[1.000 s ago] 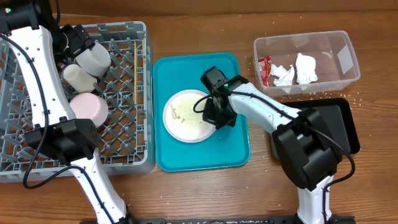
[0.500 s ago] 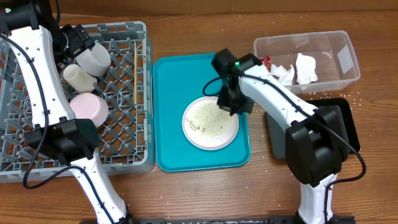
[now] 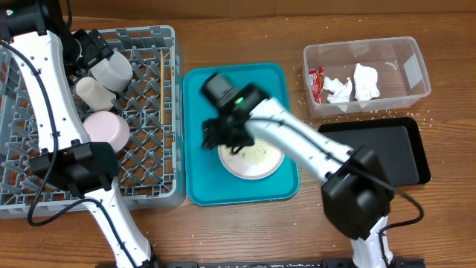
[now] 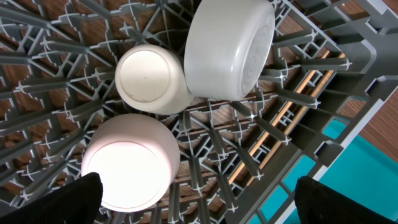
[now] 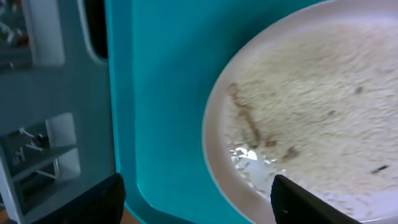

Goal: Sort waste into correct bins and load items into the dishwasher
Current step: 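Lower the right gripper to the plate's left rim and grasp it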

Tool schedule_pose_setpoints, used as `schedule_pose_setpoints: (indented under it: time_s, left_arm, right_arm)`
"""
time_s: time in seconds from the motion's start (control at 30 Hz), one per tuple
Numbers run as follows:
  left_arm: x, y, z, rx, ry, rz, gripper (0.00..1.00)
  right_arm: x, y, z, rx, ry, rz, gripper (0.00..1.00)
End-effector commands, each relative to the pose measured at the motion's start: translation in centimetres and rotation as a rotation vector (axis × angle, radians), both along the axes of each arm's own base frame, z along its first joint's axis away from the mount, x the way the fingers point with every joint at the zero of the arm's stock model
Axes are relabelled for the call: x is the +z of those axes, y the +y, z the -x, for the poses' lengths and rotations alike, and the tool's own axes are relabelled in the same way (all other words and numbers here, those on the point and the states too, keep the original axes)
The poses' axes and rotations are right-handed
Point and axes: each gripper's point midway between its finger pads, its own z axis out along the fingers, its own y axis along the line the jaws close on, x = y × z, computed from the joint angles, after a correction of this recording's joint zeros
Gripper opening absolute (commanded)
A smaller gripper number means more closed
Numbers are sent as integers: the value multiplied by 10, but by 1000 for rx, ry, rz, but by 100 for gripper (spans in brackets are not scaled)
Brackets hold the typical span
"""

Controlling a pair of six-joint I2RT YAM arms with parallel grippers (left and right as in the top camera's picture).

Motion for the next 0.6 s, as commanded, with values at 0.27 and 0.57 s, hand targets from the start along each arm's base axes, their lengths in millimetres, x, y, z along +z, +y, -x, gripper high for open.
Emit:
schedule_pose_setpoints:
  time_s: [0.27,0.57]
  left_arm:
    - [17,-1,3,18,-42,-3,100]
    - [17,-1,3,18,-42,-3,100]
  right_arm:
    - [-41,10,2,-53,-171,220,62]
    - [-74,9,9,-65,-118,269,35]
